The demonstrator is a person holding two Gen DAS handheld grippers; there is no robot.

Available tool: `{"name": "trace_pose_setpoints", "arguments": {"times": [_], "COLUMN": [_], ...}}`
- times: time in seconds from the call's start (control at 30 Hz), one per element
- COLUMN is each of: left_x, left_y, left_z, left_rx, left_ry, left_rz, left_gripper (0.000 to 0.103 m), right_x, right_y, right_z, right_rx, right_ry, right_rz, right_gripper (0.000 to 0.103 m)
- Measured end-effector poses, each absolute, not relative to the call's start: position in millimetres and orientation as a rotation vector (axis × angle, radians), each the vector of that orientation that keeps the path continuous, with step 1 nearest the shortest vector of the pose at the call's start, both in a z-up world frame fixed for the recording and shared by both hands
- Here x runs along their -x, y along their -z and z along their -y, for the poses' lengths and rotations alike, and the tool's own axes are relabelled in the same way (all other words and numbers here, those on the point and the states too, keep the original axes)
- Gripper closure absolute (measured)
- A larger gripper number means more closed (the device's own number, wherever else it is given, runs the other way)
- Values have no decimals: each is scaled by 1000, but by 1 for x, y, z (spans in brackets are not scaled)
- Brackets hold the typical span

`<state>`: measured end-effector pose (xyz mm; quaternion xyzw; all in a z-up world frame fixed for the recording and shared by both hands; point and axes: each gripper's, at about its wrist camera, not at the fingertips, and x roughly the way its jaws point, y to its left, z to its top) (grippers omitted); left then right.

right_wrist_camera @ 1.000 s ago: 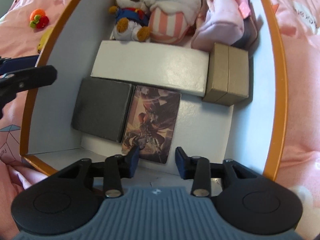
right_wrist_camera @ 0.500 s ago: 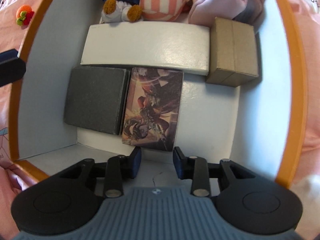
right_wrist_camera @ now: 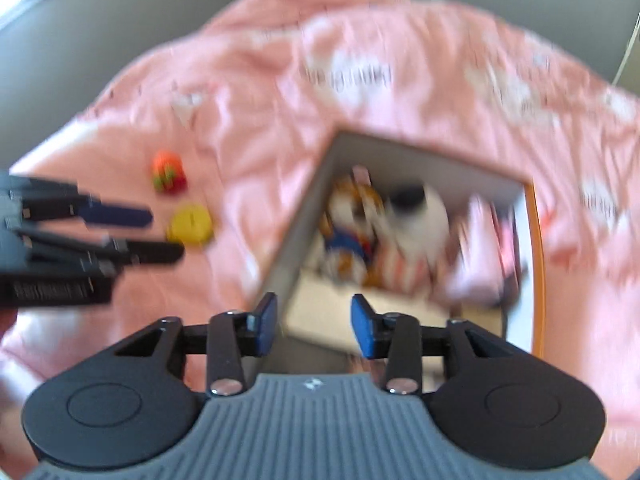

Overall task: Organize objects
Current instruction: 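Withdraw both grippers and move toward the orange ball and yellow tape measure, then grasp the orange ball with the left gripper while the right grasps the yellow tape measure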

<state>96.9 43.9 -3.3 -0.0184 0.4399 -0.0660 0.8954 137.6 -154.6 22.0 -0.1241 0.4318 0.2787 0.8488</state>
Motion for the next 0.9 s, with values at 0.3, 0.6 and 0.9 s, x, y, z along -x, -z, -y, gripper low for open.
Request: {"name": "trace_pose_setpoints", "arguments": {"times": [0.3,0.6,0.9], "left_x": [-110,-151,-173], "left_y": [-15,23,63], "left_z": [-112,-149,-150], "left_rx": [-184,-259,-369], "left_ry": [33,155,275], "left_rz": [-859,-1034,-1045], "left_gripper": [51,53,33], "right_x": [-161,-191,-205], "right_y": [-2,54,103], "right_z": [73,14,-20], "right_rx": [286,281,318], "right_ry": [-722,-758,-776], "right_rz": [-877,-1055,-1167], "right_gripper": [52,55,39]}}
